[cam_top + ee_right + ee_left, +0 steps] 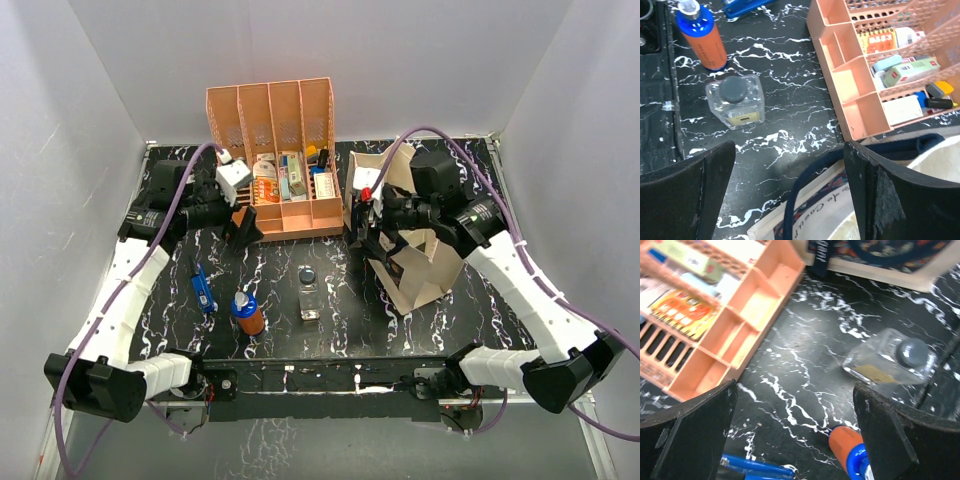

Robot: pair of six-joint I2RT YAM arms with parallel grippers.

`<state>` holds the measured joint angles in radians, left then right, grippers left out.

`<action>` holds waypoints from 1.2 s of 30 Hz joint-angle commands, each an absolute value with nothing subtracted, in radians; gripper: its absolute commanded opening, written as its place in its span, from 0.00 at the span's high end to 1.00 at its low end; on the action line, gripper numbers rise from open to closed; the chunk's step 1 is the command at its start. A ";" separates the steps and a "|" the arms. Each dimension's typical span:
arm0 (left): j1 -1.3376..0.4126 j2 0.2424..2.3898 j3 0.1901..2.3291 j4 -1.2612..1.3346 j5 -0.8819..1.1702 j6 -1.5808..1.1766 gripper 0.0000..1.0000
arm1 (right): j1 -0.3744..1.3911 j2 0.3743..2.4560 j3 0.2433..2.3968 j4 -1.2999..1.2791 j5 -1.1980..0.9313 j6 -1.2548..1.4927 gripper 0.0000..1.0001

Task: Place the personal care products into the canvas bag
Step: Pick up the care product from the center of the board.

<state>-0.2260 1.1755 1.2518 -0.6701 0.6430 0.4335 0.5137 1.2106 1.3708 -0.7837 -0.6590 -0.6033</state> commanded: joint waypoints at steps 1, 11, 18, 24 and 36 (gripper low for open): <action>-0.167 1.120 1.275 -0.580 0.515 0.325 0.03 | 0.559 1.209 1.353 -0.739 -0.707 -0.612 0.07; -0.046 1.067 1.219 -0.489 0.399 0.235 0.03 | 0.688 1.284 1.193 -0.626 -0.693 -0.633 0.05; -0.027 1.055 1.207 -0.488 0.432 0.241 0.03 | 0.743 1.312 1.076 -0.497 -0.673 -0.587 0.02; -0.017 1.057 1.206 -0.482 0.440 0.236 0.03 | 0.780 1.353 1.045 -0.416 -0.629 -0.557 0.02; -0.011 1.047 1.200 -0.484 0.448 0.242 0.03 | 0.844 1.440 1.075 -0.366 -0.597 -0.530 0.02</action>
